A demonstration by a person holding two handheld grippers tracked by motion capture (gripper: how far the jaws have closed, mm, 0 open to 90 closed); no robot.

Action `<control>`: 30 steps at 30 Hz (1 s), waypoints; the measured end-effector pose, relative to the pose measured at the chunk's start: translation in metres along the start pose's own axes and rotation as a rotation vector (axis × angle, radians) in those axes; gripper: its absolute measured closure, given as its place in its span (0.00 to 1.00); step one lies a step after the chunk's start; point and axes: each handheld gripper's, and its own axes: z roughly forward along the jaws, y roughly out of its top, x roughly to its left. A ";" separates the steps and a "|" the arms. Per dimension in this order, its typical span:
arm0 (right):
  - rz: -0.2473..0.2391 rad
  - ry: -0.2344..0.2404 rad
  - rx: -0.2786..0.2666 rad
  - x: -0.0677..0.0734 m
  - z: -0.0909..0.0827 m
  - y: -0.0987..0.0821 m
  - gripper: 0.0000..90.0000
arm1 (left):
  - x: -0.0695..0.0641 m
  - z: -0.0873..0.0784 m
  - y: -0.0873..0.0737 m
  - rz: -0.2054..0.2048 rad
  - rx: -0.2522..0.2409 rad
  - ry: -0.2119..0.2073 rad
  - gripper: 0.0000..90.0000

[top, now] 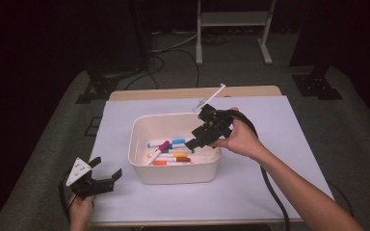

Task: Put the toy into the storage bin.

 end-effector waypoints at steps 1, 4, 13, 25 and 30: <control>-0.001 -0.006 -0.007 -0.001 -0.003 -0.001 0.45 | 0.000 0.000 0.000 0.001 0.000 0.001 0.01; 0.011 -0.012 -0.022 -0.001 -0.011 -0.005 0.44 | 0.000 0.000 0.000 0.002 -0.006 -0.001 0.01; 0.037 -0.052 -0.078 -0.009 -0.045 -0.017 0.44 | 0.000 0.000 0.000 0.002 0.001 0.000 0.01; 0.098 -0.110 -0.121 -0.024 -0.079 -0.051 0.42 | -0.001 0.000 0.000 0.004 -0.002 0.002 0.01; 0.128 -0.123 -0.136 -0.030 -0.087 -0.067 0.41 | -0.001 0.000 0.000 0.003 -0.006 0.002 0.01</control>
